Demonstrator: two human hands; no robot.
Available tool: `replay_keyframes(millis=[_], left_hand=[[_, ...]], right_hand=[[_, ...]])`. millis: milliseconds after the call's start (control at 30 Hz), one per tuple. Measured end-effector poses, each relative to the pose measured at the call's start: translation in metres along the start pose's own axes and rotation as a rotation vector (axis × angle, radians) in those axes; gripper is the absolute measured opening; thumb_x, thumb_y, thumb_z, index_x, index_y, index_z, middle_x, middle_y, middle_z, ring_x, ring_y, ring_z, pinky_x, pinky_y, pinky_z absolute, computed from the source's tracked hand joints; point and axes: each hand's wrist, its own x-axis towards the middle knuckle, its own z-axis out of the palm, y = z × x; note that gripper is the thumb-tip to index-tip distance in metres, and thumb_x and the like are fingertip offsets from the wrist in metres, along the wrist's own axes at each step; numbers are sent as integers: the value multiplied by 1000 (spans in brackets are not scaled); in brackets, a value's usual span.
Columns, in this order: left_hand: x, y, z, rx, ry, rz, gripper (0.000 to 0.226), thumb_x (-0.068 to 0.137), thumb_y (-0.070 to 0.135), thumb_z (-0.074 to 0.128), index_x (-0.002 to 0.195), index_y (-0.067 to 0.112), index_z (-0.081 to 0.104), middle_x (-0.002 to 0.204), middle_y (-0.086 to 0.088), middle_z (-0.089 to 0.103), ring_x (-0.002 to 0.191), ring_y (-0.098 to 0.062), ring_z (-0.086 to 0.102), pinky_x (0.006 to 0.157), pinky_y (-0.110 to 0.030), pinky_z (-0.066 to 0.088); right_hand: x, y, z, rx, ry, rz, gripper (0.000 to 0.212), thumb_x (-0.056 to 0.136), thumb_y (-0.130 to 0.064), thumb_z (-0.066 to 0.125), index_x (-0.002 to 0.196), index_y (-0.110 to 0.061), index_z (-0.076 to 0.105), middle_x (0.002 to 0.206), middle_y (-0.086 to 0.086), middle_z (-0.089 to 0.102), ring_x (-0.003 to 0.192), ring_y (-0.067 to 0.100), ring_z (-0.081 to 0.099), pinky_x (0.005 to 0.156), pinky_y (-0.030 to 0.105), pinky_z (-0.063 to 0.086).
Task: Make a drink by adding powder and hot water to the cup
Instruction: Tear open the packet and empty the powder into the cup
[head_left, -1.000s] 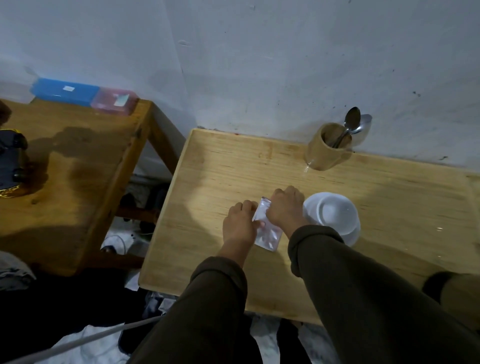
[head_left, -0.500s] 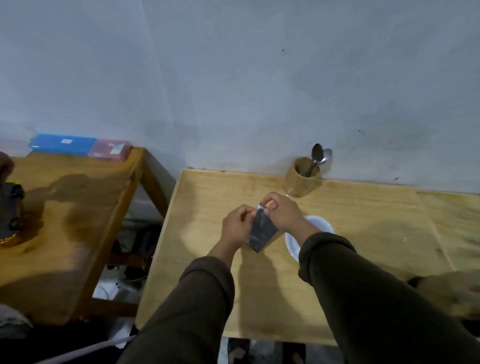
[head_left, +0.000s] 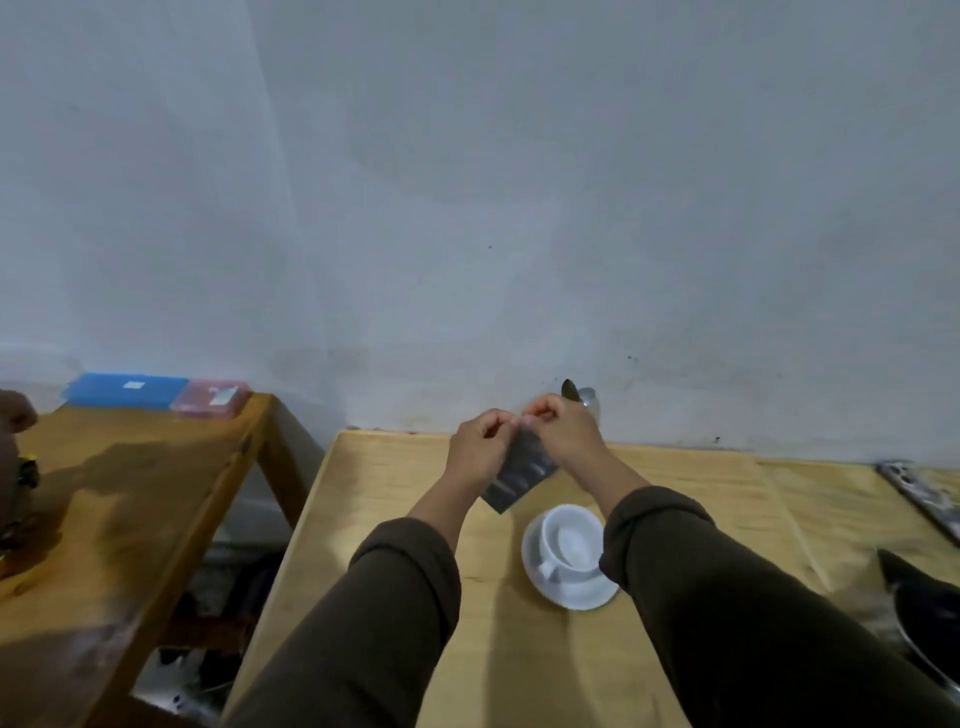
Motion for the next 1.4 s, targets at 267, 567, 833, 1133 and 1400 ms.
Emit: replay_keyframes(millis=[267, 567, 833, 1133, 1400], left_hand=[[-3, 22, 27, 135, 42, 62, 23, 94, 20, 52, 91, 10, 72, 88, -7, 72, 80, -16, 58, 72, -25, 41], [7, 39, 48, -88, 22, -214, 32, 92, 23, 51, 63, 24, 65, 68, 0, 64, 72, -19, 58, 83, -39, 54], [22, 28, 48, -210, 153, -355, 39, 86, 8, 47, 53, 19, 63, 69, -2, 65, 80, -22, 57, 84, -31, 48], [26, 11, 47, -123, 246, -403, 25, 93, 22, 48, 94, 13, 71, 111, -12, 68, 105, -29, 58, 96, -36, 46], [7, 5, 68, 86, 207, -336, 32, 98, 25, 43, 106, 11, 71, 117, -11, 67, 100, -26, 56, 87, -32, 42]], right_hand=[[3, 14, -34, -107, -27, -102, 12, 88, -5, 55, 80, -14, 57, 86, 2, 60, 84, 17, 54, 73, 22, 40], [9, 24, -51, -138, 17, -273, 13, 87, -1, 54, 90, -6, 65, 98, 6, 57, 83, 14, 49, 63, 3, 33], [2, 41, -64, -73, -145, -271, 11, 84, -3, 60, 80, -12, 65, 91, -9, 44, 91, 13, 49, 71, 3, 34], [-15, 52, -101, 75, -312, -208, 25, 89, -3, 54, 70, -19, 56, 126, -3, 59, 115, 11, 48, 96, 26, 34], [-21, 64, -107, 204, -296, -129, 24, 95, -5, 44, 76, -20, 48, 110, -12, 65, 86, 4, 58, 70, 23, 43]])
